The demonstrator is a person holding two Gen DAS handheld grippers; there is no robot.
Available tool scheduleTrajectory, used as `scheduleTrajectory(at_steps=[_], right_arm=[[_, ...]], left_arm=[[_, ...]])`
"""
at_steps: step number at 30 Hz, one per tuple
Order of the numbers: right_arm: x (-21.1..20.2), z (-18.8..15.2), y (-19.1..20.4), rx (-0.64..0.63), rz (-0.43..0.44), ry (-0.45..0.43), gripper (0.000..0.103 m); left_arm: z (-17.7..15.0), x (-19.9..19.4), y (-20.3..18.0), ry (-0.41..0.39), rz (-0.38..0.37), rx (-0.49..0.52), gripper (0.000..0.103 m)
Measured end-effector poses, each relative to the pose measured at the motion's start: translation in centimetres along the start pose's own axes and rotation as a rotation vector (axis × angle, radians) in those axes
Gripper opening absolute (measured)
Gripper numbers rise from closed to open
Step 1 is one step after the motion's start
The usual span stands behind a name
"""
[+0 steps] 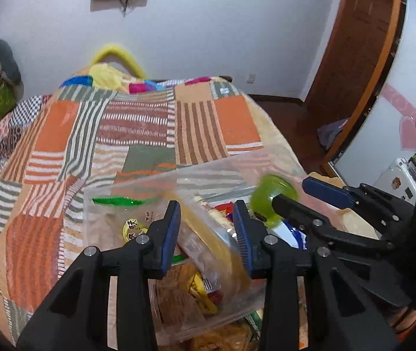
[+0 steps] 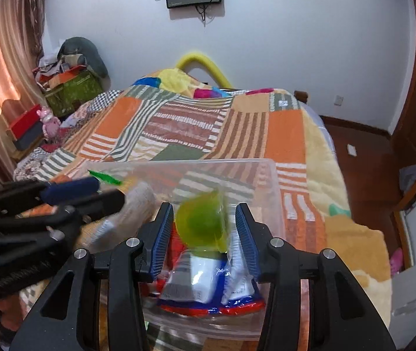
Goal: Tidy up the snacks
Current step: 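Carry biscuit tube with left tool while right tool carries jelly cup over box, then release biscuit tube into box with left tool while right tool releases jelly cup, then grasp wrapped bread loaf with left tool while right tool grasps orange-labelled cake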
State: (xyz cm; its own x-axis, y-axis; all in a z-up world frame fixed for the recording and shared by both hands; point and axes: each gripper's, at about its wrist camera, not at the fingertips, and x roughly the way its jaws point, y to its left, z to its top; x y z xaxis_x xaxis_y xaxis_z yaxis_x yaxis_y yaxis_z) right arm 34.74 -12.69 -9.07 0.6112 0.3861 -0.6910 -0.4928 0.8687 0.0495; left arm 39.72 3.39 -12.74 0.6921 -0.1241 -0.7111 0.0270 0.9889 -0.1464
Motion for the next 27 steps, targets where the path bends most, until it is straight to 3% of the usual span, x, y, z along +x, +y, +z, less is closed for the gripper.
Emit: scheduleTrajectory(at_steps=[8,16,24,27], right_arm=[[-3.1,-0.5,0.2,0.013,0.011,-0.039,0.045],[-6.1,-3.8,2.3,-0.026,0.046,-0.033,0.054],[-5.5,-8.6,5.0,-0.03,0.067,0.048,0.068],[-4.6,-9.9,5.2,0.016,0.082,0.09,0.068]], left_arm=[[-1.8,-4.9,-0.1,-0.039,-0.02,0.041,0.037],[-5.7,-8.8,1.8,-0.033,0.013,0.038,0.044],[-11.5,-9.0,4.6,0.061,0.033,0.01,0.053],[-13.6,-8.4,5.5,0.095,0.029,-0.004,0.053]])
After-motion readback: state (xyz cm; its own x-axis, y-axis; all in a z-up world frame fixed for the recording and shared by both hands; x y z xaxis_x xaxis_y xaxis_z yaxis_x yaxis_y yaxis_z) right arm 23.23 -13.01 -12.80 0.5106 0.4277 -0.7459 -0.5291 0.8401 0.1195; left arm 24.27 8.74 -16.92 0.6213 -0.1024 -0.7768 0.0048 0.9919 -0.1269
